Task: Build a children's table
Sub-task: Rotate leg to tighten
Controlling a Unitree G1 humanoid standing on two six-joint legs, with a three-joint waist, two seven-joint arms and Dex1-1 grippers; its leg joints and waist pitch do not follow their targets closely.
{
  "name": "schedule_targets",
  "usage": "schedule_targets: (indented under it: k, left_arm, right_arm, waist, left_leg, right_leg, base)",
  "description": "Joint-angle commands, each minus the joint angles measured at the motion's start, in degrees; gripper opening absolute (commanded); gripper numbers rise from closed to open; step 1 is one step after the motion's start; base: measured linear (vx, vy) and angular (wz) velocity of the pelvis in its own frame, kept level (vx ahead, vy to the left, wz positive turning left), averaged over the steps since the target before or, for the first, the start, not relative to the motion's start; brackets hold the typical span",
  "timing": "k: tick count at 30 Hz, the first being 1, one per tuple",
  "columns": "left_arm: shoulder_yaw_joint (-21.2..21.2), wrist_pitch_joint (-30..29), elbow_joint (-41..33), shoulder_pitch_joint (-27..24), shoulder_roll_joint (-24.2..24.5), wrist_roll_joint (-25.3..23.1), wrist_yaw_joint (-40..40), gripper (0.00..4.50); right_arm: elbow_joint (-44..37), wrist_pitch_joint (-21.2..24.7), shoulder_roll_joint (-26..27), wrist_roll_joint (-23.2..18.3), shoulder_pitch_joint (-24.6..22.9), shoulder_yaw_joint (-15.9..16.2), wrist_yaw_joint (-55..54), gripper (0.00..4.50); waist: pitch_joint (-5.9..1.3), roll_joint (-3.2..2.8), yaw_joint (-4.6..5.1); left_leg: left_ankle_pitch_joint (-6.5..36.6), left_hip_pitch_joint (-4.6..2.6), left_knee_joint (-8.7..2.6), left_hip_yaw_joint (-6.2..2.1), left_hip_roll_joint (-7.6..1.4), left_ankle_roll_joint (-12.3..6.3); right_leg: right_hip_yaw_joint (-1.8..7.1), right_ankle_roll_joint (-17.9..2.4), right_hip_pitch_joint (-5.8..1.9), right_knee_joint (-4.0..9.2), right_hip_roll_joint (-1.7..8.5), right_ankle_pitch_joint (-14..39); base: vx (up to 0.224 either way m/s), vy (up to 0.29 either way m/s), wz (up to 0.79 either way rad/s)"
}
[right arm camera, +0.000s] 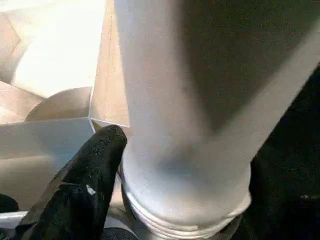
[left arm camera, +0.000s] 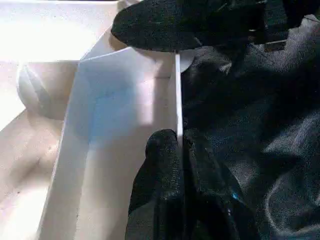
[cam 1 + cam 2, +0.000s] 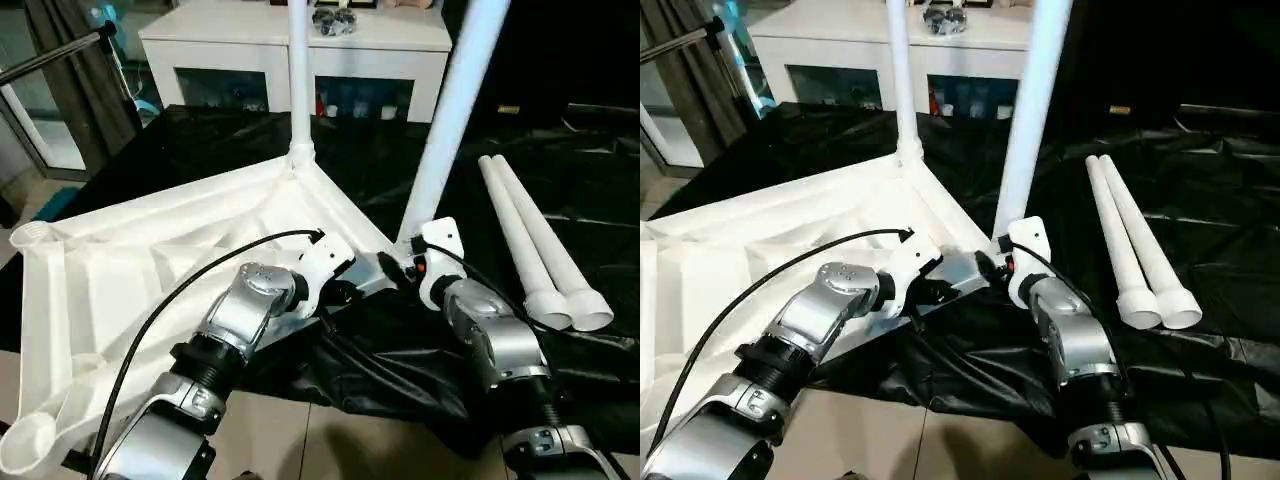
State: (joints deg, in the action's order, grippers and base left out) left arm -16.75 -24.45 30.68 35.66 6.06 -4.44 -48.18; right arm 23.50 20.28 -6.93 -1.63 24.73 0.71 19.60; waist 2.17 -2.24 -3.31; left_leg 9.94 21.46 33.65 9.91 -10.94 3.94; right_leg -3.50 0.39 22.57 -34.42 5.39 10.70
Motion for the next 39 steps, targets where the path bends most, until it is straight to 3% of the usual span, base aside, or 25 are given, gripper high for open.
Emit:
schedule_targets:
  k: [1, 5, 9, 12, 14, 16, 17, 20, 29, 31, 33, 35, 36, 39]
  left_arm:
    - [-2.1, 3.6, -3.5, 0.5, -1.2, 1.5, -3.7, 0.00]
    - [-3.3, 6.7, -5.6, -1.3, 2.9, 2.6, -9.7, 0.00]
    - [-3.9, 8.2, -7.5, -2.5, 5.2, 4.3, -14.9, 0.00]
    - [-4.9, 9.3, -8.9, -3.2, 7.5, 5.1, -19.4, 0.00]
    - [-5.4, 10.3, -8.8, -3.3, 8.8, 4.8, -21.1, 0.00]
    - [-5.6, 11.1, -8.5, -3.2, 9.4, 4.7, -22.1, 0.00]
    - [-5.5, 12.0, -7.9, -3.0, 10.2, 4.4, -23.5, 0.00]
    - [-5.3, 12.2, -7.7, -2.8, 11.0, 4.5, -24.6, 0.00]
    - [-4.3, 11.8, -7.8, -3.2, 10.7, 5.2, -24.4, 0.00]
    - [-3.6, 10.9, -7.8, -3.3, 9.8, 5.1, -22.6, 0.00]
    - [-2.4, 9.1, -7.1, -2.8, 7.8, 4.5, -18.2, 0.00]
    - [-1.6, 7.7, -6.5, -2.2, 6.4, 4.1, -15.2, 0.00]
    - [-1.0, 6.5, -5.9, -1.7, 5.3, 3.7, -12.7, 0.00]
    - [-0.3, 5.0, -5.0, -0.9, 3.6, 3.2, -9.3, 0.00]
  right_arm:
    - [2.2, 0.7, 1.0, -0.5, -1.1, 4.5, 3.5, 3.87]
    - [-4.7, -2.3, -4.8, -2.3, -3.0, 9.3, 16.9, 3.87]
    - [-8.3, -3.9, -8.9, -2.3, -4.9, 11.7, 24.2, 3.87]
    - [-11.6, -4.3, -12.7, -4.1, -6.9, 13.0, 31.9, 3.87]
    - [-13.4, -4.1, -15.0, -5.4, -7.8, 13.8, 35.9, 3.87]
    - [-14.5, -3.6, -16.3, -6.3, -8.3, 14.1, 38.1, 3.87]
    - [-16.0, -2.4, -17.8, -7.7, -8.9, 14.4, 41.0, 3.61]
    - [-17.1, -0.7, -18.2, -8.8, -9.2, 14.4, 42.2, 3.49]
    - [-18.3, 1.0, -16.8, -8.9, -10.2, 14.8, 41.5, 2.84]
    - [-17.1, 1.6, -15.2, -7.9, -9.9, 14.2, 38.1, 2.80]
    - [-11.4, 0.7, -11.0, -3.5, -8.0, 12.2, 27.4, 2.76]
    - [-8.2, 1.1, -8.5, -2.3, -6.9, 10.5, 21.5, 2.73]
    - [-6.5, 2.0, -6.9, -2.0, -6.2, 9.3, 17.9, 2.73]
    - [-4.5, 2.6, -5.0, -1.7, -5.5, 8.0, 13.9, 2.73]
  waist:
    - [-2.99, 0.15, 0.13]
    - [-3.26, 0.13, -0.18]
    - [-3.72, 0.15, -0.23]
    - [-3.85, 0.15, -0.39]
    - [-3.54, 0.06, -0.56]
    - [-3.37, -0.02, -0.87]
    - [-3.17, -0.04, -0.93]
    - [-3.18, 0.07, -1.20]
    - [-3.37, 0.16, -1.51]
    - [-3.31, 0.20, -1.42]
    - [-3.19, 0.14, -1.25]
    - [-3.06, 0.27, -0.62]
    - [-3.11, 0.21, -0.35]
    - [-3.02, 0.28, 0.09]
  left_leg:
    - [18.4, -0.58, -4.88, -0.70, -1.59, -0.09]
    - [15.7, -0.36, -4.54, -0.58, -1.78, -1.84]
    - [8.9, 0.03, -3.82, -0.45, -1.78, -4.27]
    - [7.3, -0.07, -3.46, -0.31, -1.78, -6.62]
    - [9.5, -0.23, -3.66, -0.21, -1.98, -6.81]
    - [11.7, -0.37, -3.91, -0.25, -2.13, -6.04]
    - [13.4, -0.48, -4.12, -0.21, -2.26, -5.20]
    - [14.5, -0.57, -4.29, -0.29, -2.29, -3.84]
    - [12.6, -0.49, -4.10, -0.27, -2.14, -3.34]
    - [12.4, -0.38, -4.11, -0.27, -2.06, -3.22]
    - [13.8, -0.55, -4.20, -0.21, -1.97, -2.39]
    - [15.0, -0.22, -4.54, -0.45, -1.75, -0.75]
    - [16.2, -0.60, -4.55, -0.47, -1.76, -0.23]
    - [17.2, -0.68, -4.53, -0.46, -1.68, -0.28]
  right_leg:
    - [2.01, -9.3, -1.94, 5.17, 2.56, 17.1]
    - [2.04, -10.9, -2.46, 4.53, 2.55, 10.4]
    - [1.89, -14.0, -2.82, 3.12, 2.40, -0.5]
    - [1.78, -15.7, -2.93, 2.82, 2.39, -3.9]
    - [1.79, -15.9, -2.76, 3.23, 2.47, -0.6]
    - [1.84, -15.4, -2.76, 3.53, 2.60, 3.3]
    - [1.93, -14.9, -2.55, 3.77, 2.66, 6.2]
    - [2.06, -14.1, -2.57, 3.92, 2.72, 8.9]
    - [2.05, -14.0, -2.47, 3.65, 2.70, 7.3]
    - [2.04, -14.0, -2.46, 3.65, 2.68, 7.4]
    - [2.06, -13.7, -2.14, 3.90, 2.72, 10.0]
    - [1.88, -12.7, -2.41, 4.04, 2.75, 13.5]
    - [1.91, -12.0, -2.15, 4.36, 2.75, 15.2]
    - [2.03, -11.3, -2.01, 4.71, 2.65, 16.4]
  base:
    - [0.000, 0.000, 0.00]
    - [0.000, 0.000, 0.00]
    - [0.000, 0.000, 0.00]
    - [0.000, 0.000, 0.00]
    - [0.000, 0.000, 0.00]
    - [0.000, 0.000, 0.00]
    - [0.000, 0.000, 0.00]
    - [0.000, 0.000, 0.00]
    - [0.000, 0.000, 0.00]
    - [0.000, 0.000, 0.00]
    - [0.000, 0.000, 0.00]
    - [0.000, 0.000, 0.00]
    - [0.000, 0.000, 0.00]
    - [0.000, 0.000, 0.00]
